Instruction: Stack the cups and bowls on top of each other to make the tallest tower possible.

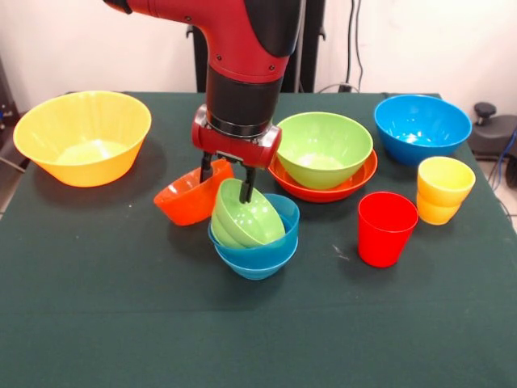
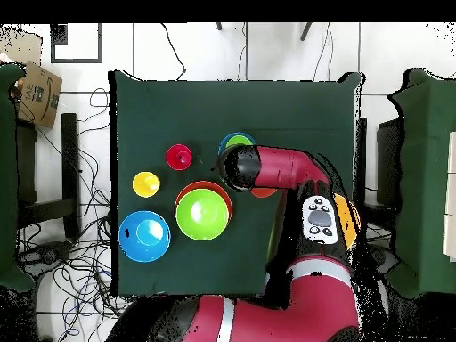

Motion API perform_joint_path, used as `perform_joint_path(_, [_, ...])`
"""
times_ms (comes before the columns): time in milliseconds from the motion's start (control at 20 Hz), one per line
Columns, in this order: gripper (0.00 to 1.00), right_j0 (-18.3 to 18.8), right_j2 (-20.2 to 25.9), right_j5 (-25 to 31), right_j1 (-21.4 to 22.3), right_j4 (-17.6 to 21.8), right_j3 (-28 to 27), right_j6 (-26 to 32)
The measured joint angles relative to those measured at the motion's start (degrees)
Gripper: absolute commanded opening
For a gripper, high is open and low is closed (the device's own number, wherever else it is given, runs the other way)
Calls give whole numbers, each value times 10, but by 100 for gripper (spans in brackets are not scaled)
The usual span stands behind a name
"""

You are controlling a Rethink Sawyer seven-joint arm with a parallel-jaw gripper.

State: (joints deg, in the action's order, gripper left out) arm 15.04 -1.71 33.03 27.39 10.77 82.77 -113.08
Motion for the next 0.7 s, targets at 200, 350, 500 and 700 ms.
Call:
perform_joint_path(200, [100, 0, 0, 0, 5, 0, 0, 0])
perform_joint_path(350, [100, 0, 0, 0, 15, 0, 0, 0])
perform_joint_path(500, [100, 0, 0, 4, 29, 0, 0, 0])
perform_joint_path(700, [100, 0, 0, 13, 51, 0, 0, 0])
